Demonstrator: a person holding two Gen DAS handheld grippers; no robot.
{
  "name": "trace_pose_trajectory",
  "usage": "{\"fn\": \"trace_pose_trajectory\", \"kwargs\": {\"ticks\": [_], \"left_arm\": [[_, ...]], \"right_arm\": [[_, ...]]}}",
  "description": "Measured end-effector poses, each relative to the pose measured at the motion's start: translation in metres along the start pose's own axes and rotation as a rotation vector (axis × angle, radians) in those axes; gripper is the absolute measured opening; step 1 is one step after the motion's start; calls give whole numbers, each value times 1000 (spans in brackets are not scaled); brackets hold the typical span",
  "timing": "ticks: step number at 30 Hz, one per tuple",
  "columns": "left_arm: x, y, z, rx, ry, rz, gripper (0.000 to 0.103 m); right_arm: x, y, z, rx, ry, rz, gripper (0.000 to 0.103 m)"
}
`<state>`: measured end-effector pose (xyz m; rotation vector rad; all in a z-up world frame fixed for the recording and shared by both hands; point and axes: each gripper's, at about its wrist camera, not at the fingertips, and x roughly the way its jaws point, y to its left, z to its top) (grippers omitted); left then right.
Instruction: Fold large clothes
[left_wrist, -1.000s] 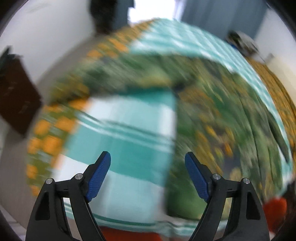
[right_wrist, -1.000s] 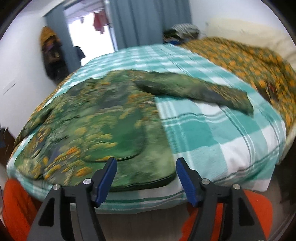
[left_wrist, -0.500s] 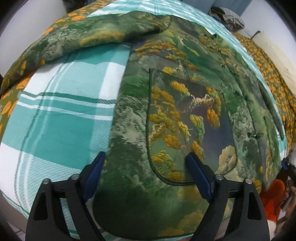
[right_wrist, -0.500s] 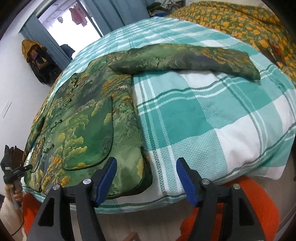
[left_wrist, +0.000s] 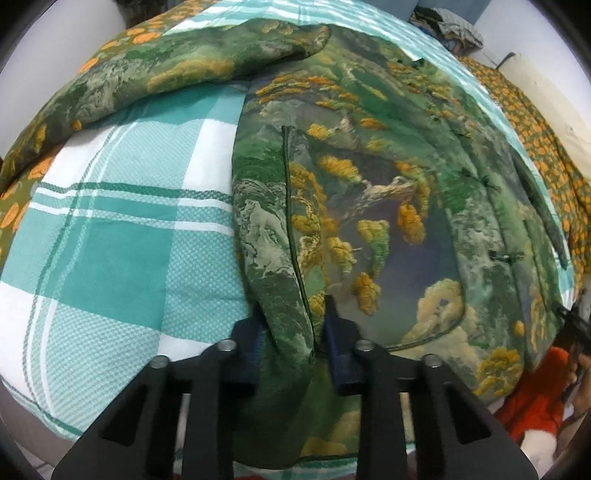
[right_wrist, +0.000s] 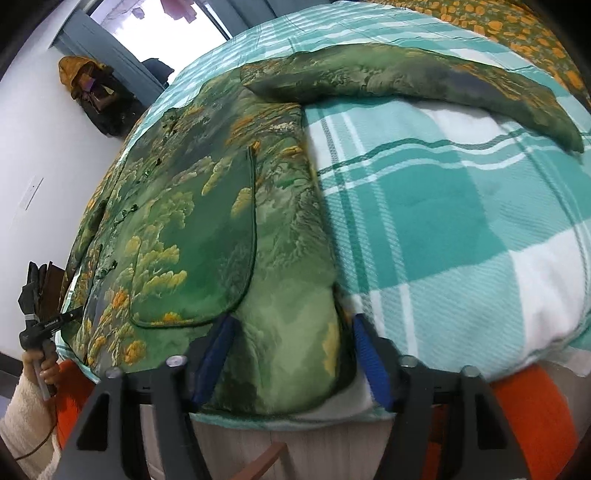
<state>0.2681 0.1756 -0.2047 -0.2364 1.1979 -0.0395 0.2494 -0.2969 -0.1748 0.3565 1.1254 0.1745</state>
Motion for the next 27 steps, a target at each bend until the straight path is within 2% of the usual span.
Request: {"fn": "trace_pose_trajectory", "kwargs": {"ticks": [3, 6, 10, 12, 13, 15, 16, 17, 18, 20, 23, 25, 27], "left_arm": [[-12, -8, -8, 47, -18, 14, 20], [-20, -9, -19, 60, -10, 16, 20], [-21, -4, -33, 70, 4, 9, 21], [-19, 0, -32, 63, -12, 14, 28], [-19, 1, -30, 53, -19, 26, 37], [-26, 1, -27, 43, -48, 60, 50], [-31, 0, -26, 45, -65, 74, 60], [-40, -2, -27, 51, -92, 83, 68], [-49, -5, -27, 57, -121, 82, 71], [-67, -10, -30, 69, -176, 88, 82], [-98, -26, -28, 103, -291, 125, 94], [-112, -34, -25, 116, -348, 138, 98], [-123, -46, -18, 115, -398, 116, 99]], "right_arm": [[-13, 16, -1, -77, -32, -33, 15], [-28, 26, -5, -133, -47, -57, 14], [-36, 21, -11, -134, -32, -57, 14], [-29, 20, -14, -150, -26, -79, 14], [-24, 20, -15, -155, -34, -90, 14], [-19, 18, -11, -134, -53, -108, 22], [-20, 17, -9, -123, -62, -115, 25], [-21, 17, -9, -113, -72, -117, 38], [-25, 15, -7, -104, -93, -118, 49], [-34, 17, -8, -103, -136, -139, 53], [-52, 19, -11, -108, -198, -202, 59], [-62, 21, -13, -99, -233, -220, 64], [-68, 24, -12, -89, -257, -222, 68]]}}
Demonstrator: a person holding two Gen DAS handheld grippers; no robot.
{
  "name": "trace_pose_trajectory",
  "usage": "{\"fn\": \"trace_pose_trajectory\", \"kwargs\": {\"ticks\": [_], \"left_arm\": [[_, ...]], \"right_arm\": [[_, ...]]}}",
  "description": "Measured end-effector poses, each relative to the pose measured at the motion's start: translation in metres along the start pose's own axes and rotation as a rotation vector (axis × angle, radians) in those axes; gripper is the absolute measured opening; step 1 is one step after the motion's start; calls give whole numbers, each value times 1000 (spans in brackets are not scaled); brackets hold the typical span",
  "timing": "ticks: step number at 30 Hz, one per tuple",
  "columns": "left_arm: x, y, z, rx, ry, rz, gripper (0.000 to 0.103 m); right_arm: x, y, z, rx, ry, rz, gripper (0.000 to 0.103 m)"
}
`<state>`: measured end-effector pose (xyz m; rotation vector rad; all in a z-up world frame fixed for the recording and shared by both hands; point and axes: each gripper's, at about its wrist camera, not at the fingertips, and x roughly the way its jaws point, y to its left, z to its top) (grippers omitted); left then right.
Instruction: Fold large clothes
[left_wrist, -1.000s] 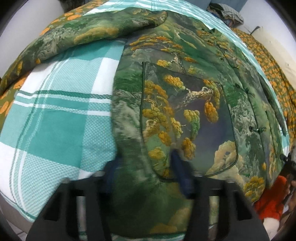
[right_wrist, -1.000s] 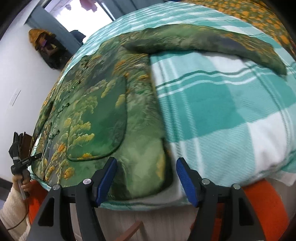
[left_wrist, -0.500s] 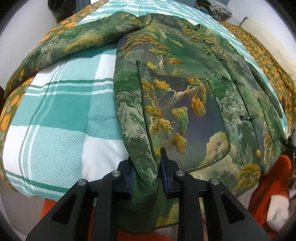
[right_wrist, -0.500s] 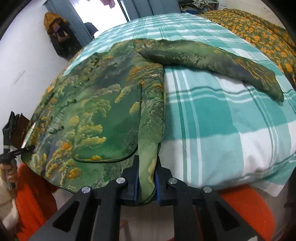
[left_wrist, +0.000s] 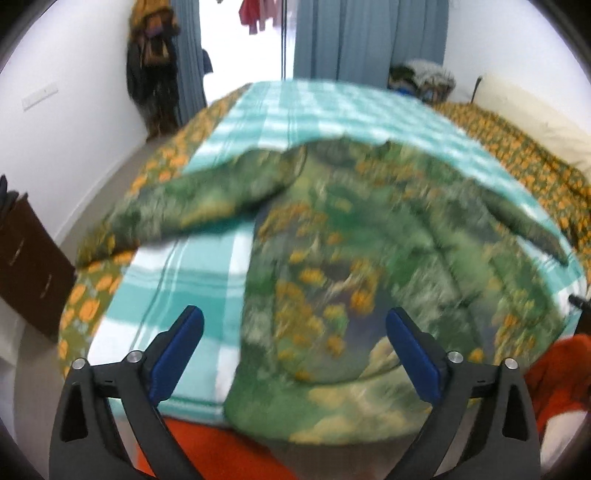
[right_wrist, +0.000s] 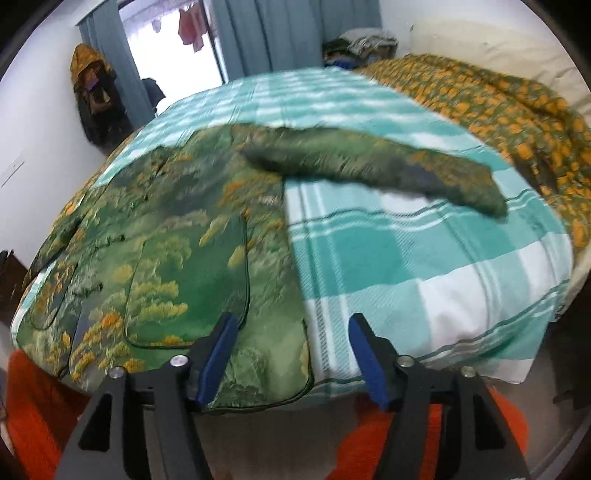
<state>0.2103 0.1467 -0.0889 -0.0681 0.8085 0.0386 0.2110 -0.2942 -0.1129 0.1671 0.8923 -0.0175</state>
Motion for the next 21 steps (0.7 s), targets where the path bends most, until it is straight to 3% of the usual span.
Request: {"fn": "trace_pose_trajectory", "kwargs": {"ticks": [4, 9, 13, 21], "left_arm": [[0, -18, 14, -32, -33, -74, 100], [25, -55, 16, -24, -48, -77, 100], [57, -78, 0, 32, 22, -44, 100], [116, -89, -36, 57, 197, 39, 100]], "right_arm": [[-10, 7, 1, 19, -32, 30, 68], [-20, 21, -6, -3, -62, 50, 68], [-27, 32, -17, -51, -85, 54, 68], [-28, 36, -25, -75, -86, 56, 68]]}}
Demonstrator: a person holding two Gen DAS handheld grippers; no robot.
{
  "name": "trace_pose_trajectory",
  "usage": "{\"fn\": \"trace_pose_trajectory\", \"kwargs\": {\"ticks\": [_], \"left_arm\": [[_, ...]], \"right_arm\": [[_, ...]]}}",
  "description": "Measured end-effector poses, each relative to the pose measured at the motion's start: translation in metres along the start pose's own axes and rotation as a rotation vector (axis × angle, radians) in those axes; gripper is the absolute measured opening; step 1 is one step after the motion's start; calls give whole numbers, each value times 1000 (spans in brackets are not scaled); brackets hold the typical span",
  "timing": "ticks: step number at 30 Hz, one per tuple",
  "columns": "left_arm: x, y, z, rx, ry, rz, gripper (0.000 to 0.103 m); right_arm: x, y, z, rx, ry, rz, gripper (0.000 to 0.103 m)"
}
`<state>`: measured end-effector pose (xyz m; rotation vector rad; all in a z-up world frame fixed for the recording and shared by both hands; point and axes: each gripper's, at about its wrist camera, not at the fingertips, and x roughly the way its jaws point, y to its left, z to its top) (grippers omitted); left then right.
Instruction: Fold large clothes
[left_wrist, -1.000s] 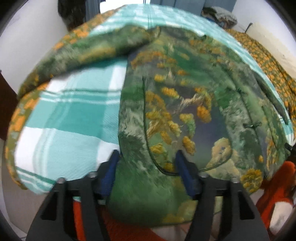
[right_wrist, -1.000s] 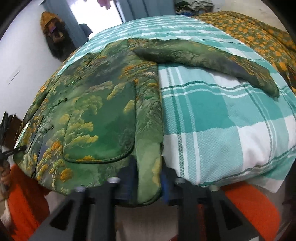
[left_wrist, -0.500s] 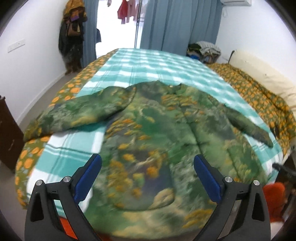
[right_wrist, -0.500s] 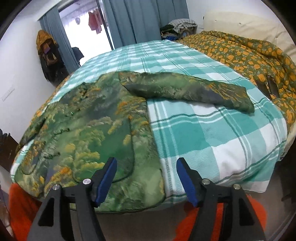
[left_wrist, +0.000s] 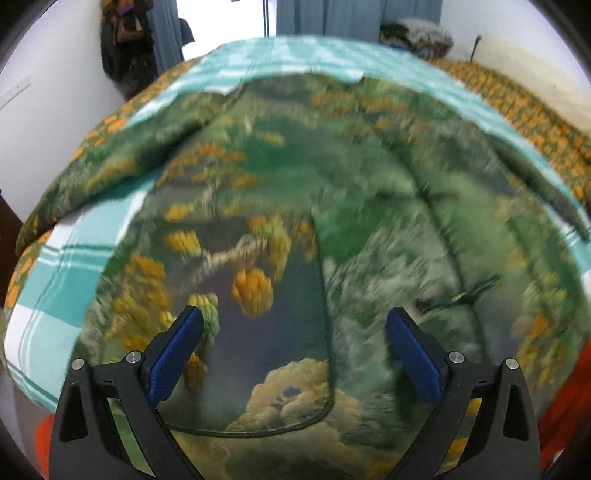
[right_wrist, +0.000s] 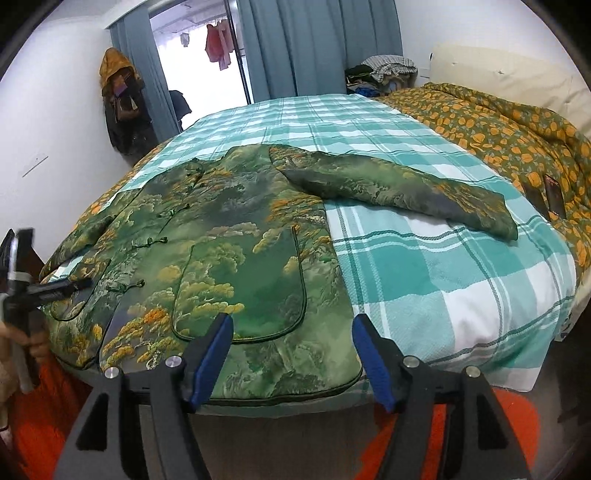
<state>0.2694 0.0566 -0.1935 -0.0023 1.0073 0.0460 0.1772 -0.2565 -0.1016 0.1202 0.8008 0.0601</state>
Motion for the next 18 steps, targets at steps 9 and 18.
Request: {"fn": "trace_pose_trajectory", "kwargs": {"ticks": [9, 18], "left_arm": [[10, -1, -8, 27, 10, 17, 103], [3, -9, -7, 70, 37, 35, 102]], "right_arm": [[6, 0, -1, 17, 10, 4, 68], [16, -23, 8, 122, 15, 25, 68]]}}
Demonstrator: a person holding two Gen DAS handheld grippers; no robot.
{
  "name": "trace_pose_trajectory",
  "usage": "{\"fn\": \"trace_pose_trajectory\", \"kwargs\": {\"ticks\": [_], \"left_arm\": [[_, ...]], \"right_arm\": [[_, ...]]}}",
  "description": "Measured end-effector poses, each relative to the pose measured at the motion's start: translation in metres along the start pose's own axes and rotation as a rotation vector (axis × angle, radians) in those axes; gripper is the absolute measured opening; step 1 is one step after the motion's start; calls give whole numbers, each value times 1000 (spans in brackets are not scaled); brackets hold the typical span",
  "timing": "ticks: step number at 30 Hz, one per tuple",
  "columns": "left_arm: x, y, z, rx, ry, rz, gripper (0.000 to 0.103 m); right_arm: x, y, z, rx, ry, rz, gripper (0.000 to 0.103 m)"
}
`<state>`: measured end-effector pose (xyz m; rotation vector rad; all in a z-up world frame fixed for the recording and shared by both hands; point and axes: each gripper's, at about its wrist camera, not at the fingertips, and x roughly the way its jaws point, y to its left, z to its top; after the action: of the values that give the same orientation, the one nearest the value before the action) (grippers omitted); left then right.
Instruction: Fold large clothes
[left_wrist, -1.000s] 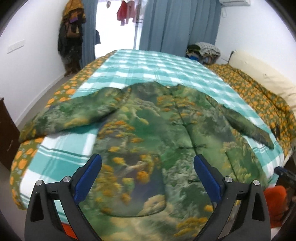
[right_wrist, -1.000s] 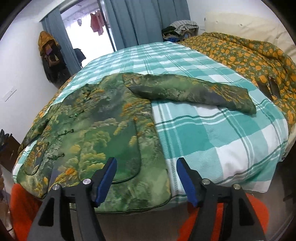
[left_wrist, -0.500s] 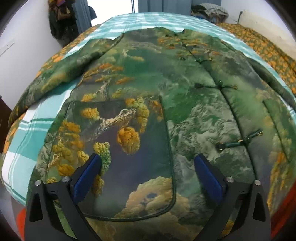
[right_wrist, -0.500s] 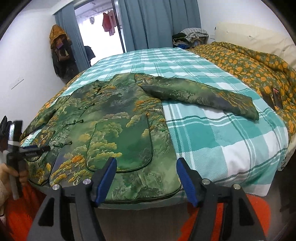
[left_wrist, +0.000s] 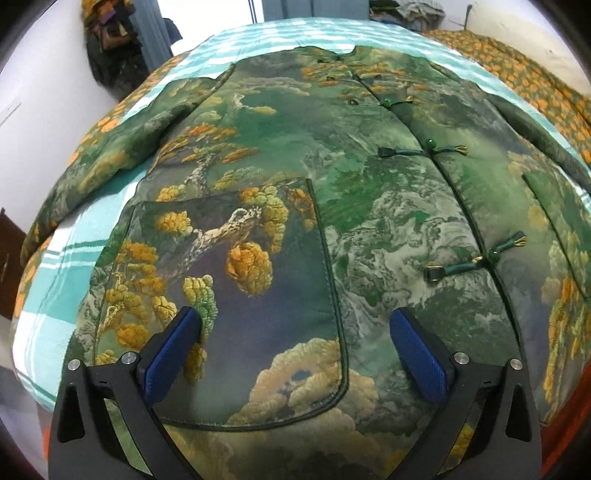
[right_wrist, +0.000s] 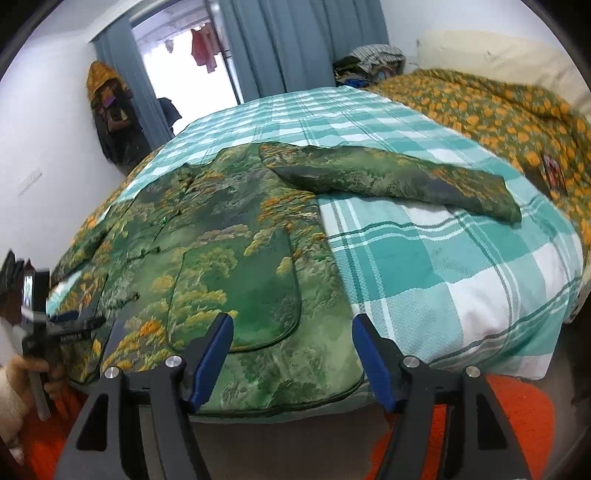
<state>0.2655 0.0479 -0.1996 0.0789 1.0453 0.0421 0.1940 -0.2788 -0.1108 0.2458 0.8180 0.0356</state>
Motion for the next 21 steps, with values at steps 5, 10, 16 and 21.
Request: {"fn": "trace_pose_trajectory", "kwargs": {"ticks": [5, 10, 16, 21], "left_arm": [[-31, 6, 3, -38, -75, -62, 102], [-54, 12, 6, -72, -119, -69, 102], [-61, 18, 2, -118, -128, -81, 102], [-55, 20, -4, -124, -100, -55, 102]], "right_arm": [[7, -65, 29, 186, -56, -28, 68], [32, -158, 57, 440, -100, -88, 68], [80, -251, 77, 715, -128, -83, 68], [113, -295, 80, 925, -162, -61, 68]]}}
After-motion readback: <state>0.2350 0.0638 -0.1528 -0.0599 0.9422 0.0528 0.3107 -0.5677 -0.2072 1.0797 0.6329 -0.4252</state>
